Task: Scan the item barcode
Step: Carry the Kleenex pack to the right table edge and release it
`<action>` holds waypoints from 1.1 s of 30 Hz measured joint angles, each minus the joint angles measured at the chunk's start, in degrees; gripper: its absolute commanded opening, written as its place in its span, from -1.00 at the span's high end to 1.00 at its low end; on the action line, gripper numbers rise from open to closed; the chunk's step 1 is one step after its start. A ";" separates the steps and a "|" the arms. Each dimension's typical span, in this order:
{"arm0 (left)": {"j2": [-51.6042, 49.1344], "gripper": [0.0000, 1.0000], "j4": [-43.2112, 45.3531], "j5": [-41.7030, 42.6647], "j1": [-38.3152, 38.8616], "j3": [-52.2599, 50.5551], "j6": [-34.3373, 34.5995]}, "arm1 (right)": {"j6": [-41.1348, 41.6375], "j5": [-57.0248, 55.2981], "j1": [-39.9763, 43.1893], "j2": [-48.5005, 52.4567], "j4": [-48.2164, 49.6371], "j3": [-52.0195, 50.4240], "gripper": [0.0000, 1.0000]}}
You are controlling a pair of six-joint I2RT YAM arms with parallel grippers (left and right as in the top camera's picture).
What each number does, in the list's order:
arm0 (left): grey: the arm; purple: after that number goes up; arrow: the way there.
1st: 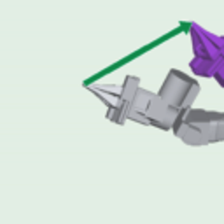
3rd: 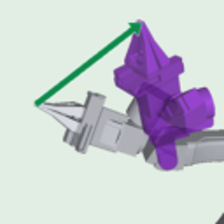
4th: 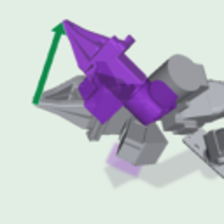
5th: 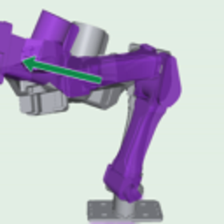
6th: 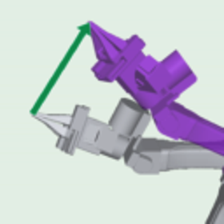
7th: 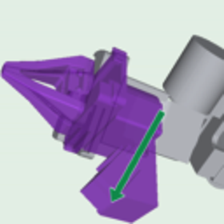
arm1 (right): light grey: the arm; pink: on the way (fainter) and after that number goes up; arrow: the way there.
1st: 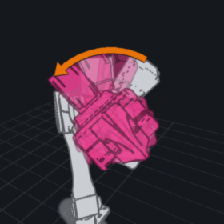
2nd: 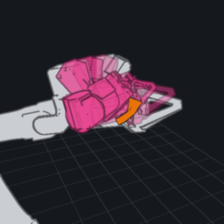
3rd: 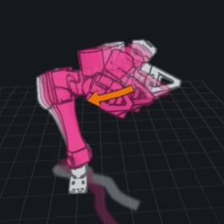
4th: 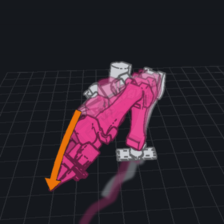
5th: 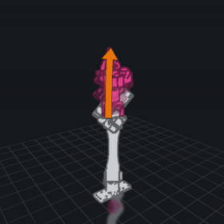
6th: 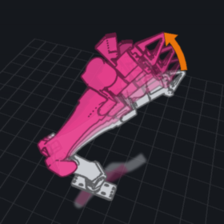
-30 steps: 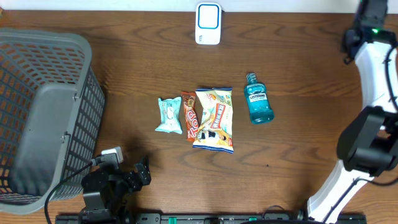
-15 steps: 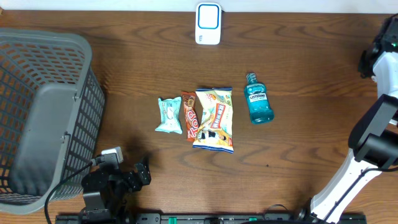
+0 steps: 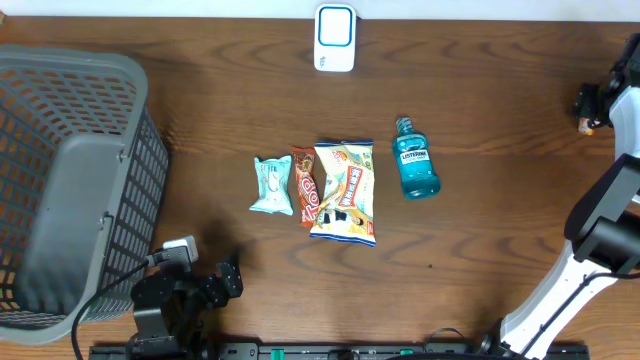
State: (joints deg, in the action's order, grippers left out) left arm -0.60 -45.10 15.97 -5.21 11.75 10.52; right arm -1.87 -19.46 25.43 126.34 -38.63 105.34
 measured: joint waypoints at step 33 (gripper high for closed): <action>0.00 -0.96 0.00 0.00 0.00 0.00 0.00 | 13.44 43.91 -6.67 -28.92 -0.59 -0.02 -0.99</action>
State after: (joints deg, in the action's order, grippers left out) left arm -0.60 -45.10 15.97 -5.21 11.75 10.52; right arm 11.57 24.45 18.76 97.43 -39.22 105.32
